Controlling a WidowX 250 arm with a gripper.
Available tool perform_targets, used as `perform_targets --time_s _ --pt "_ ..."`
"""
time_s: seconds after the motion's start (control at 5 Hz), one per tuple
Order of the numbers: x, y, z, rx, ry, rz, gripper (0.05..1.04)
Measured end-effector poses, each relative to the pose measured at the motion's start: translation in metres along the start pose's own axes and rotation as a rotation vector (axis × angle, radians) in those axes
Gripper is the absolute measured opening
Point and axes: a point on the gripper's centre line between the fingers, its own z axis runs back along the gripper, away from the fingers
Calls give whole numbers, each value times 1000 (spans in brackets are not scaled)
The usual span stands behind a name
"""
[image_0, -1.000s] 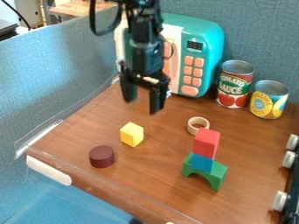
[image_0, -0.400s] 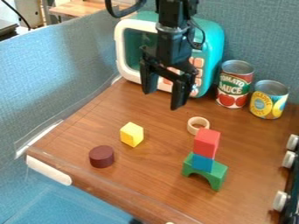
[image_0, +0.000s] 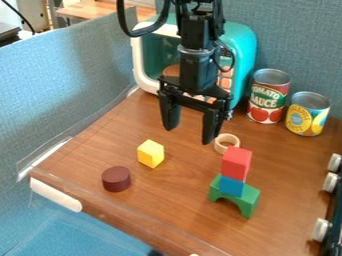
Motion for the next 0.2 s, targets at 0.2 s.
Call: perform_targets --time_s 0.2 --pt "-1 -1 0 -6 7 -18 1001"
